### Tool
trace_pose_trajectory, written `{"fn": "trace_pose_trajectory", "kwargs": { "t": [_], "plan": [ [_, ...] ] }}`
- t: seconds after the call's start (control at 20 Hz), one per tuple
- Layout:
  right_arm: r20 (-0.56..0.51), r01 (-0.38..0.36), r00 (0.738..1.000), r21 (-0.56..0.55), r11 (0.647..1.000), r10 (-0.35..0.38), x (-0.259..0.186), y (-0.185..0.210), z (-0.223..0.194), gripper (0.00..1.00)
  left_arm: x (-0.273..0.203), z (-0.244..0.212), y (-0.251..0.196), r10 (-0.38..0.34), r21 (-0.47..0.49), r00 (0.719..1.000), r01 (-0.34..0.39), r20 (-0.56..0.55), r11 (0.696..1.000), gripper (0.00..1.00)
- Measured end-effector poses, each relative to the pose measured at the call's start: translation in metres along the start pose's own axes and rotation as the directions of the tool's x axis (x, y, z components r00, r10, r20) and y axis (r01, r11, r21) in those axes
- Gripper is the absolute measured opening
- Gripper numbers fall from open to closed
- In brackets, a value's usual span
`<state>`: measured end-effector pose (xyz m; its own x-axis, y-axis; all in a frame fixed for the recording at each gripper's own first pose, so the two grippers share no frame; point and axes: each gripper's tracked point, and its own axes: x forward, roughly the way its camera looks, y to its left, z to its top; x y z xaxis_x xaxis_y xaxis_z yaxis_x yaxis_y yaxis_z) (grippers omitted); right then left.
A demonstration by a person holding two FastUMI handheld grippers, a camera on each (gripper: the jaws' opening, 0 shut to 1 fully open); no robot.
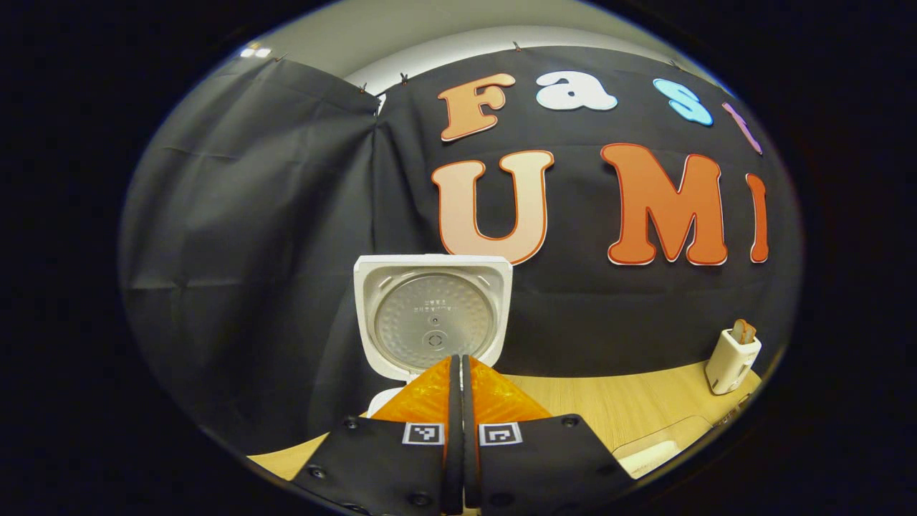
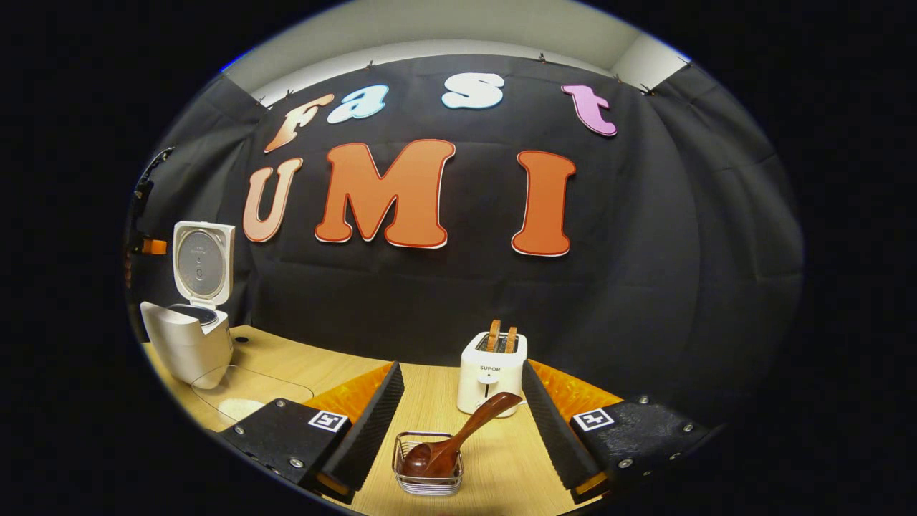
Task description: Close the left gripper, press the button to open the rice cooker; take a wooden spoon from the chopstick holder with the right hand, scoop a spoonful of rice and pour it into the rice cooker, then put the wooden spoon back into the chopstick holder.
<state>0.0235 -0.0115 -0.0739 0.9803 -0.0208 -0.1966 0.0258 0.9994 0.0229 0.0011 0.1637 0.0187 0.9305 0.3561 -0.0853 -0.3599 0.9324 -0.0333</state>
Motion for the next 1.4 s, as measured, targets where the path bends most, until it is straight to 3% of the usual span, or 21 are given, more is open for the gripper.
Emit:
{"fn": "trace_pose_trajectory", "kwargs": {
  "t": [0.45,0.65,0.75,0.85,0.9,1.0,1.1,1.25,1.4],
  "plan": [
    [-0.043,0.064,0.997,0.034,0.997,-0.062,0.021,-0.025,-0.015,0.98,0.003,-0.016,-0.006,-0.016,-0.02,0.999,0.016,-0.033,1.0,0.05],
    [-0.084,0.076,0.994,0.072,0.995,-0.07,0.034,-0.031,-0.032,0.96,0.001,-0.023,-0.016,-0.05,-0.019,0.997,0.049,-0.057,0.999,0.13],
    [-0.108,0.081,0.992,0.089,0.993,-0.072,0.038,-0.031,-0.042,0.94,-0.003,-0.024,-0.019,-0.058,-0.004,0.997,0.058,-0.056,0.998,0.25],
    [-0.128,0.089,0.989,0.098,0.991,-0.076,0.042,-0.034,-0.05,0.93,-0.005,-0.022,-0.023,-0.063,0.013,0.997,0.064,-0.048,0.998,0.46],
    [-0.137,0.09,0.988,0.102,0.991,-0.075,0.045,-0.037,-0.056,0.92,-0.006,-0.022,-0.024,-0.065,0.021,0.997,0.066,-0.043,0.998,0.63],
    [-0.153,0.092,0.985,0.112,0.989,-0.074,0.048,-0.037,-0.063,0.88,-0.009,-0.02,-0.028,-0.074,0.033,0.997,0.075,-0.038,0.997,0.76],
    [-0.175,0.095,0.982,0.127,0.987,-0.072,0.053,-0.038,-0.071,0.83,-0.011,-0.019,-0.029,-0.069,0.046,0.997,0.07,-0.031,0.996,0.82],
    [-0.208,0.129,0.974,0.161,0.978,-0.094,0.059,-0.044,-0.082,0.77,-0.012,-0.013,-0.023,-0.037,0.052,0.999,0.037,-0.006,0.998,0.83],
    [-0.22,0.122,0.973,0.232,0.965,-0.07,0.062,-0.04,-0.084,0.68,-0.017,-0.011,-0.024,-0.034,0.078,0.999,0.033,0.005,0.996,0.88]
  ]
}}
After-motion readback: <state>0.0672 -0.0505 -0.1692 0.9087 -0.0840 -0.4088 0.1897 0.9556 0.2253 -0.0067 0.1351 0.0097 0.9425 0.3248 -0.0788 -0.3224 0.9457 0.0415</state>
